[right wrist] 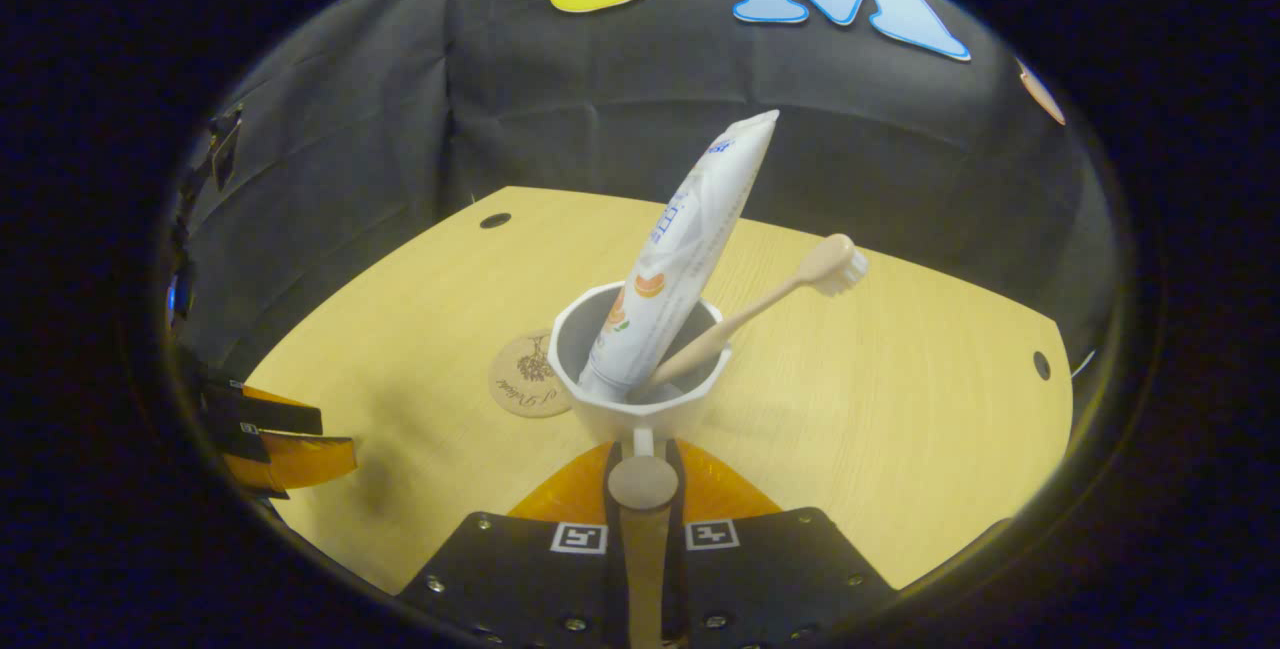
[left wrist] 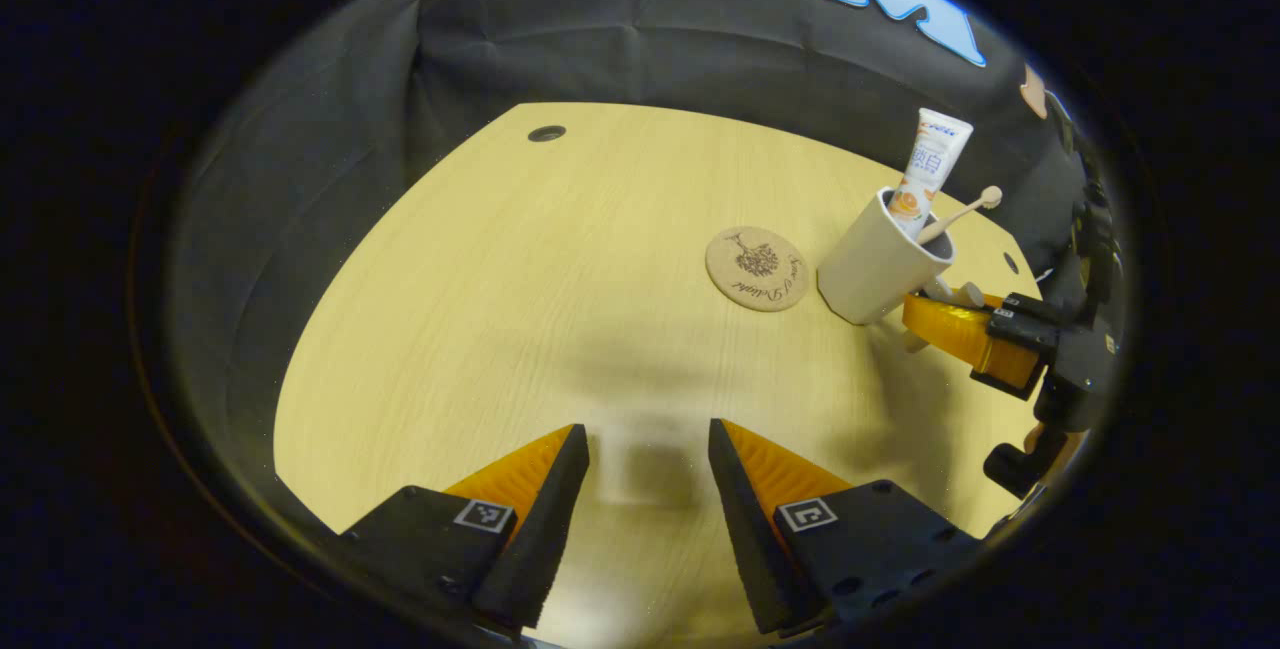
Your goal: Put the toothbrush and toothpaste on the desktop into the cup, then pick up the cup and place it on the coaster on the desktop.
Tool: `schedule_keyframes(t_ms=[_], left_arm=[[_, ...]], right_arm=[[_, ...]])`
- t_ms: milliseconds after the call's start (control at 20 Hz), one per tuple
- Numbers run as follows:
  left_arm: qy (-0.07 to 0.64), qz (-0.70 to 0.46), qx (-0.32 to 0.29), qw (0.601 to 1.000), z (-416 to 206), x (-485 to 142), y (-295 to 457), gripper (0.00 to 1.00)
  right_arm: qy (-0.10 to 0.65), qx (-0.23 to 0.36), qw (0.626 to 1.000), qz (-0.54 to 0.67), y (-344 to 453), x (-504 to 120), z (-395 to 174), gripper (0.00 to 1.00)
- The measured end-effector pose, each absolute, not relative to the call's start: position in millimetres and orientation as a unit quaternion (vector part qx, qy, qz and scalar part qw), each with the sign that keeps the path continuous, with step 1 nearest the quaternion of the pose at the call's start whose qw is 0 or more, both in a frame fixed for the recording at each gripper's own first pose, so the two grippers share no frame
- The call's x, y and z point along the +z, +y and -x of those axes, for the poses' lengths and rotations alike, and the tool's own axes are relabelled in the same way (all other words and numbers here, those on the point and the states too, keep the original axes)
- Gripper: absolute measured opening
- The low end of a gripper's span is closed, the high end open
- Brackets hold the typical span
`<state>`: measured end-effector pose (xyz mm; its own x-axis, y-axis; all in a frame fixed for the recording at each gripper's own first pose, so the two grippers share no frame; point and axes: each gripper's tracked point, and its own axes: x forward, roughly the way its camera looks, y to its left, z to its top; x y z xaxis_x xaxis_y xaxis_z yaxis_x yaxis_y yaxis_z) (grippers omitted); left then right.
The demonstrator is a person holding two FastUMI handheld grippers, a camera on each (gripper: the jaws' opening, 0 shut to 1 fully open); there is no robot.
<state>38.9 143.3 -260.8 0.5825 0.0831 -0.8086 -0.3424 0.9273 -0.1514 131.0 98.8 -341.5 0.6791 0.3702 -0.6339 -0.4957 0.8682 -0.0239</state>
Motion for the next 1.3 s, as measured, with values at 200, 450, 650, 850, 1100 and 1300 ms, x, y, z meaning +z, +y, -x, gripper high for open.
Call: schedule_keyframes(t_ms=[200, 450, 650, 850, 1100, 1300], left_arm=[[0.442, 0.144, 0.120, 0.877, -38, -262, 144, 0.81], [0.445, 0.150, 0.122, 0.874, -32, -263, 141, 0.81], [0.442, 0.152, 0.124, 0.876, -33, -265, 141, 0.81], [0.430, 0.154, 0.125, 0.881, -36, -265, 141, 0.81], [0.419, 0.156, 0.122, 0.886, -35, -266, 138, 0.81], [0.417, 0.162, 0.121, 0.886, -31, -264, 136, 0.81]], right_arm=[[0.293, 0.225, 0.924, 0.095, 102, -339, -135, 0.13], [0.271, 0.219, 0.934, 0.082, 112, -334, -135, 0.13], [0.249, 0.205, 0.944, 0.073, 113, -332, -137, 0.04], [0.210, 0.196, 0.956, 0.060, 116, -327, -136, 0.04], [0.153, 0.184, 0.970, 0.052, 123, -312, -141, 0.04], [0.124, 0.180, 0.975, 0.040, 130, -302, -148, 0.04]])
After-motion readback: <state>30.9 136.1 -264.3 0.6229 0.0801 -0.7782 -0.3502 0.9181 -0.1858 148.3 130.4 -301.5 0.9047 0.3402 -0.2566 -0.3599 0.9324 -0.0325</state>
